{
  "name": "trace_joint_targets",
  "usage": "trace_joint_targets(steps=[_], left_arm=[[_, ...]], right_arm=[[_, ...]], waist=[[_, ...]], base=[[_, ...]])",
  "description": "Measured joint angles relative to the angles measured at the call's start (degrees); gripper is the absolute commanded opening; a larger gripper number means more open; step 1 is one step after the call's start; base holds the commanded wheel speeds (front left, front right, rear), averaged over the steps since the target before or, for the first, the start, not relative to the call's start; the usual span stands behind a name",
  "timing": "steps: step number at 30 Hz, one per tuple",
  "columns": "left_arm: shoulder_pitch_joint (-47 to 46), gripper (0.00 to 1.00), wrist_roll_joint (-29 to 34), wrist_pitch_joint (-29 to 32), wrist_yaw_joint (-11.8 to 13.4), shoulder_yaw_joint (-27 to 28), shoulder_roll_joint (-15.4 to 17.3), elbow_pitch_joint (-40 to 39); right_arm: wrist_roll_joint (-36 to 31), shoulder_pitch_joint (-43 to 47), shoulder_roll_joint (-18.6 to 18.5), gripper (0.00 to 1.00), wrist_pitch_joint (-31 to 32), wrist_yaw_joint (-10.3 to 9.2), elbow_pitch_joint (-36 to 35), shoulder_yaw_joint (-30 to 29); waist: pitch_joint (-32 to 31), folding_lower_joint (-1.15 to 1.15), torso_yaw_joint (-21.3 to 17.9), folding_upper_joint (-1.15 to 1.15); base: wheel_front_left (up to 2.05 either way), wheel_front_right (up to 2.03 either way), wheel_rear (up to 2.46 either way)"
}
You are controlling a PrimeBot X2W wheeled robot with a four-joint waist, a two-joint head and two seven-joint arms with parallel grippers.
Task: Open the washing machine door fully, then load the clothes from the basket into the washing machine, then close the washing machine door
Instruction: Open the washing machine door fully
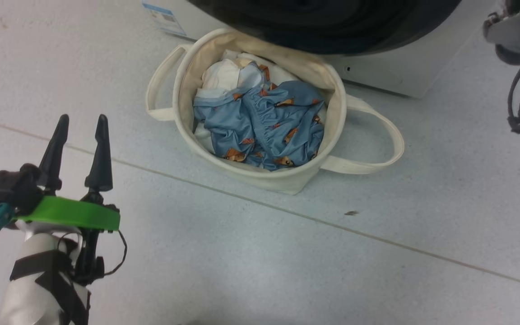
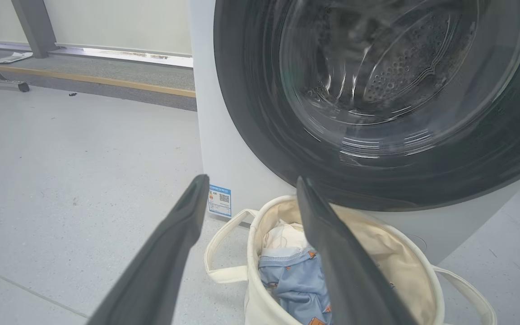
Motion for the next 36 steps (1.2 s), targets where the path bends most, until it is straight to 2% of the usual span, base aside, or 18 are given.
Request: trace_joint_targets(steps=[10,21,30,36], left_arm=[[1.7,1.00,1.4,0.0,0.0,-1.2,0.7,1.7],[7.0,1.00,1.4,0.0,-0.4,2.3,2.8,5.2],[10.8,1.00,1.9,0.0,-0.4,4.3,3.6,7.9],[12.9,1.00,2.0,0.0,-0.4,5.8,4.4,9.1]], right_arm=[[0.7,7.3,1.9,0.00,8.7,-0.01,-3.3,6.1],[-1.2,16.8,3.7,0.00,12.5,-0.02,-11.4,13.4],[-1.7,24.2,5.7,0.00,13.9,-0.03,-15.4,17.6],[-1.6,26.9,8.0,0.00,13.5,-0.03,-15.1,18.5]], waist=[[-4.5,-0.01,-2.6,0.00],[-11.2,-0.01,-3.6,0.00],[-17.2,-0.02,-1.8,0.00],[-21.0,-0.02,2.2,0.00]], base=[[0.00,0.00,0.00],[0.00,0.00,0.00],[0.00,0.00,0.00],[0.00,0.00,0.00]])
